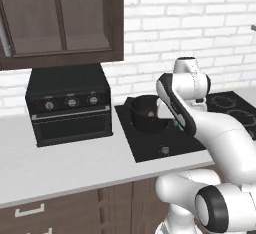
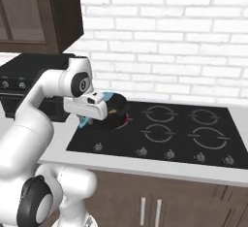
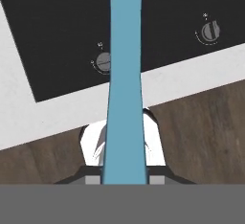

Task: Put the sweet potato and mushroom in the pot. Retrieve the spatula and lightly stir the vegetables in the pot.

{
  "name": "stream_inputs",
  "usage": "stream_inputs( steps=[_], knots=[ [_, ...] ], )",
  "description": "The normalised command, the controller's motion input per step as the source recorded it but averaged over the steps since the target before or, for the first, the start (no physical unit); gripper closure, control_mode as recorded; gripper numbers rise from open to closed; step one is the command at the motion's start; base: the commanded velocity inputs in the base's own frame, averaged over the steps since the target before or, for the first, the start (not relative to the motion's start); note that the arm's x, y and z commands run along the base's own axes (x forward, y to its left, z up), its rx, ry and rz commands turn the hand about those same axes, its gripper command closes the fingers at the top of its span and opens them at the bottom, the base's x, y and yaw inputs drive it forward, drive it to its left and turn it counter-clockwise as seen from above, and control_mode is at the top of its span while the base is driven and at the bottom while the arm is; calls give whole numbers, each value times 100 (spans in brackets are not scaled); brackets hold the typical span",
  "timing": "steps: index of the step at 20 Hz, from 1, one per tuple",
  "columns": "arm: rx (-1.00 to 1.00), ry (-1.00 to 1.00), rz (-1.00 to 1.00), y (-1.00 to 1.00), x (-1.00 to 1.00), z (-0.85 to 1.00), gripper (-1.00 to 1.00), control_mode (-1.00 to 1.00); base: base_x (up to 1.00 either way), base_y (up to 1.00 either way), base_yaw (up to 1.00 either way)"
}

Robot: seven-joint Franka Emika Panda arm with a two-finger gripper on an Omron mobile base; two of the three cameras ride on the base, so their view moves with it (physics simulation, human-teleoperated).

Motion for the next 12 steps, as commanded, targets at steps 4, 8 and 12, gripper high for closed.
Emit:
stream_inputs(
  steps=[4,8,12],
  knots=[
    [0,0,0,0,0,0,100,100,10,31,1],
    [0,0,0,0,0,0,100,100,40,16,0],
    [0,0,0,0,0,0,100,100,48,1,0]
  ],
)
